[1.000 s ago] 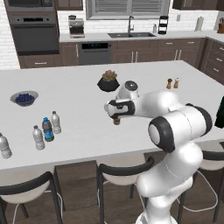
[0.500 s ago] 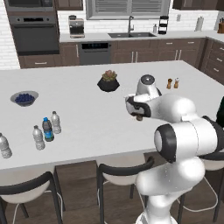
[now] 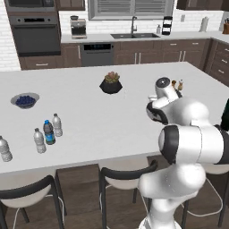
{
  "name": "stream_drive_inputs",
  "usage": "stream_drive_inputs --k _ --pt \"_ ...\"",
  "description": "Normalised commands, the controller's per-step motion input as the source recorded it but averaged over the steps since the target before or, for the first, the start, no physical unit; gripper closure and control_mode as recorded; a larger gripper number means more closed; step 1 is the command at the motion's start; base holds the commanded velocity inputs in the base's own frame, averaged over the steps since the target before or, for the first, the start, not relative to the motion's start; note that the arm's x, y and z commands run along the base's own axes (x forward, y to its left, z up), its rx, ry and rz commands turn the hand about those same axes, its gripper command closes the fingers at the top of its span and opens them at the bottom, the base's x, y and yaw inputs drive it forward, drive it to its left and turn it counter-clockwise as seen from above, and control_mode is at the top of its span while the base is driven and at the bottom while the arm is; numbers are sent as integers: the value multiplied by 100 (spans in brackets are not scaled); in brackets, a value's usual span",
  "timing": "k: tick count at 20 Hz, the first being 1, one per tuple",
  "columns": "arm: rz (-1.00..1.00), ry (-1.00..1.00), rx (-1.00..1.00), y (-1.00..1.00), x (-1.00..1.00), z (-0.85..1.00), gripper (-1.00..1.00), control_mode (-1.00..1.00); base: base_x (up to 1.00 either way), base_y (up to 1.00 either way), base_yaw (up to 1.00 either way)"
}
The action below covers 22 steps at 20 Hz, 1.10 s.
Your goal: Move the plastic bottles in the middle to the plastics group, and the glass bottles in the middle to the glass group.
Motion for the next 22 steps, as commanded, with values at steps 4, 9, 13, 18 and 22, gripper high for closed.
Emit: stream_drive_inputs --k 4,9,13,18,22 --pt "-38 0 0 -100 -22 21 100 -100 0 0 0" --pt "-36 0 0 -100 -21 18 100 -100 0 0 0" --pt "-32 0 2 -100 -11 18 100 -100 0 0 0" --pt "-28 -3 5 -100 -9 10 100 -100 0 0 0" --pt "-20 -5 1 -65 -1 2 100 -100 0 0 0"
